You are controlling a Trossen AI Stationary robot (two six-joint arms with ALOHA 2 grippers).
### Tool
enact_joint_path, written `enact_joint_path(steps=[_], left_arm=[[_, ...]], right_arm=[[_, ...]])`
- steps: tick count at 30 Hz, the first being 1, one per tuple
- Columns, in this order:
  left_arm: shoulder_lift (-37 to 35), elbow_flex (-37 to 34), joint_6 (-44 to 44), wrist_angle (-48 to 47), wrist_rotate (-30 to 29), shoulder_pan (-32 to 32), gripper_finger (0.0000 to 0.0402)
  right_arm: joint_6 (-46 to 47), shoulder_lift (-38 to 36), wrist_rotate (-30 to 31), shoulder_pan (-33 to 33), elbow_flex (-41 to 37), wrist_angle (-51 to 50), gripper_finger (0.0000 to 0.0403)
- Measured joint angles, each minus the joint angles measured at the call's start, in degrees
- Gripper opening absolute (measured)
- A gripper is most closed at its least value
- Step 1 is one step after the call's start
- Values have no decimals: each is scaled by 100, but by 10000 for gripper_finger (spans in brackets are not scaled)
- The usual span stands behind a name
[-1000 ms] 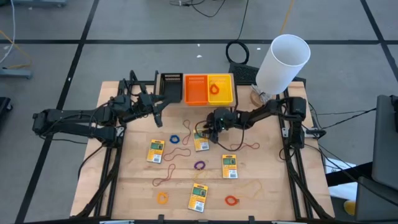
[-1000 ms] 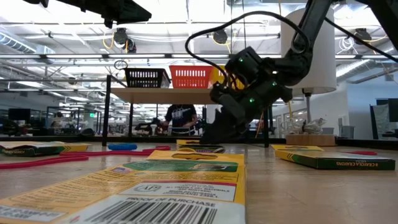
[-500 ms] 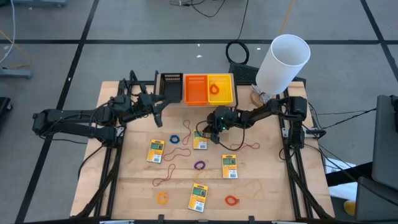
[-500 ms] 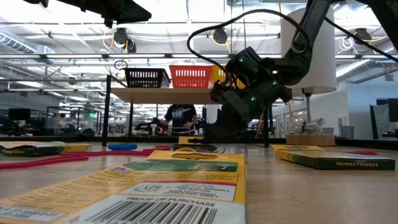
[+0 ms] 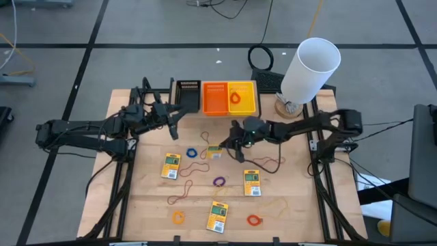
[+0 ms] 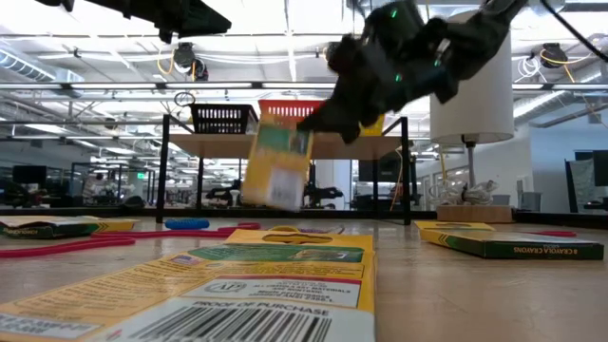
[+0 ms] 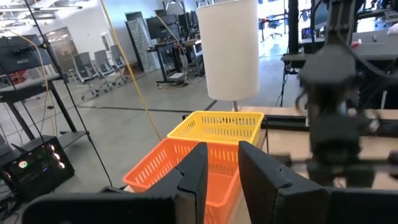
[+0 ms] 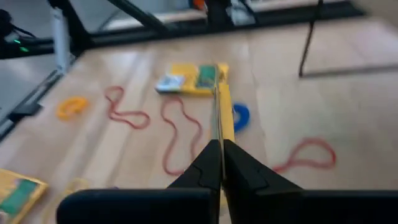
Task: Pick & Place Office Desk Supplies
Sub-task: Put the yellow crayon box into the orange bin on the shelf
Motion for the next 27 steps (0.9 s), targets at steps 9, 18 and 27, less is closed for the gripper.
enact_joint_path(steps=[9,18,27], left_arm=[[-1,0,-212,-151,0,-1,81],[64,0,-344,-153,0,-1,81],[60,0,64,-66,-2,0,81]], right_arm=[[-593,-1079,297,72,0,-119,0],[-1006,-2022,451,-487,0,-198,0],[-1292,-2358,404,-1460,136,-440,0]])
